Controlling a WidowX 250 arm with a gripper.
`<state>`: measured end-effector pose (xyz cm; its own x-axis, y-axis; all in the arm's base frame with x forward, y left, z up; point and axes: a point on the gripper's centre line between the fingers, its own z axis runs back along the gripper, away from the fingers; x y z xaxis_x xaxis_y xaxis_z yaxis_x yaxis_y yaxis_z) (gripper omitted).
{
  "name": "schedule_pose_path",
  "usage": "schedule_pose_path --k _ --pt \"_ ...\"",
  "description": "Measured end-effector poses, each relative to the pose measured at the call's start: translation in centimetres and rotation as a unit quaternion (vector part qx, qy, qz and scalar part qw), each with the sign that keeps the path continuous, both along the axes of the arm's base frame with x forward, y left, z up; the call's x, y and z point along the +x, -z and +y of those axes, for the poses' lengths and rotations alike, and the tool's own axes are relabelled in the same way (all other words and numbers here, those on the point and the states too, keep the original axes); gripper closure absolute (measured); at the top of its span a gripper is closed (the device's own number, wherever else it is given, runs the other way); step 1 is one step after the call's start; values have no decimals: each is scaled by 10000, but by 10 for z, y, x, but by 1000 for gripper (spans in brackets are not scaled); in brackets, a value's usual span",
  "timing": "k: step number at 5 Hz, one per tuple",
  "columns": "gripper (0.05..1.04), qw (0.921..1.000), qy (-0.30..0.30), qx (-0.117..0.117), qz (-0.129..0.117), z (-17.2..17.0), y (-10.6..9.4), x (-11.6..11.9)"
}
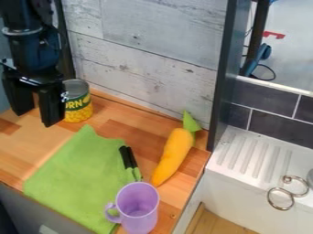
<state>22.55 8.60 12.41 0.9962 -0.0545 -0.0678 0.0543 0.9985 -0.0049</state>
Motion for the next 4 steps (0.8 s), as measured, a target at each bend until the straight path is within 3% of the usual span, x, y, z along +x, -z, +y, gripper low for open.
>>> schedule_pose_path --k 1,3,4 --pt "84 9999 8 -37 101 -1 5 0" --pt "84 9985 -252 143 -467 24 -8 68" --pt "84 9963 -331 396 -693 43 -14 102"
